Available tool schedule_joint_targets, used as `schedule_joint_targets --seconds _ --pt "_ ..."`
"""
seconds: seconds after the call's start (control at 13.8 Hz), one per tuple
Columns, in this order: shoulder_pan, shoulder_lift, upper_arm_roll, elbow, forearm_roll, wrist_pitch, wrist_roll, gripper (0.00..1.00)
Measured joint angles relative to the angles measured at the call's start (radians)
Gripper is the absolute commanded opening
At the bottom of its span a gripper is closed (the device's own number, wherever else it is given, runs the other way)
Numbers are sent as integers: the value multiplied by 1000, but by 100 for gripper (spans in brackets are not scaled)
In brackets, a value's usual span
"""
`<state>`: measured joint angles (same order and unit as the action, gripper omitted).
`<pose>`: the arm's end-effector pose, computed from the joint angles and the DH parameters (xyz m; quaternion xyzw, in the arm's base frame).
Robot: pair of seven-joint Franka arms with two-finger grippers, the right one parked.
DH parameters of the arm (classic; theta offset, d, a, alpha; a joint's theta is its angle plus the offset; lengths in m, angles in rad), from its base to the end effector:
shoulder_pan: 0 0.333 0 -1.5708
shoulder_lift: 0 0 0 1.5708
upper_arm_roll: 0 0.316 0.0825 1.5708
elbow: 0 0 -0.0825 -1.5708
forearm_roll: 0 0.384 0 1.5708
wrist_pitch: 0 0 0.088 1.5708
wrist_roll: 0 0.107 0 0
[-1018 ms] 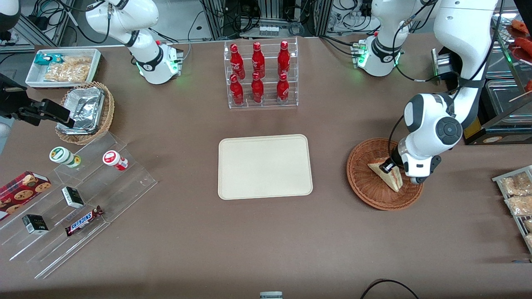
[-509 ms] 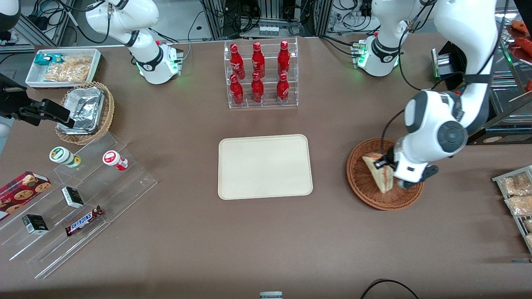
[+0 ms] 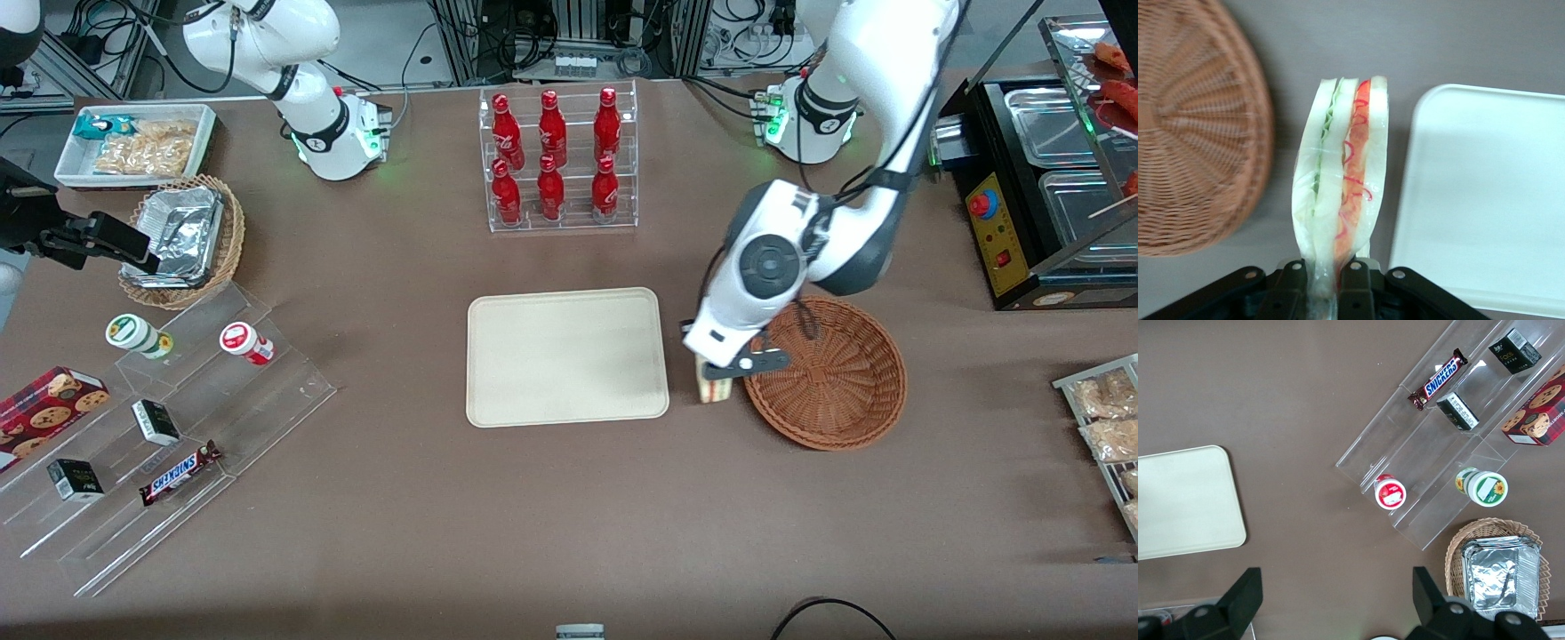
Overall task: Place sandwich from basket to tray
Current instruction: 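Lift the sandwich and carry it over the beige tray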
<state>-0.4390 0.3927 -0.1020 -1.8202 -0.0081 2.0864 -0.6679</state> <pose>0.5401 -0.3202 0.3134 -0.9955 -0.0681 0.0643 0.0164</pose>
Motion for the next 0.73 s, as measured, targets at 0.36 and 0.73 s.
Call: schedule_joint_targets --seconds 0.36,0.73 --pt "-65 175 -53 207 0 0 -117 7" --pt "-150 295 -76 349 1 0 -217 6"
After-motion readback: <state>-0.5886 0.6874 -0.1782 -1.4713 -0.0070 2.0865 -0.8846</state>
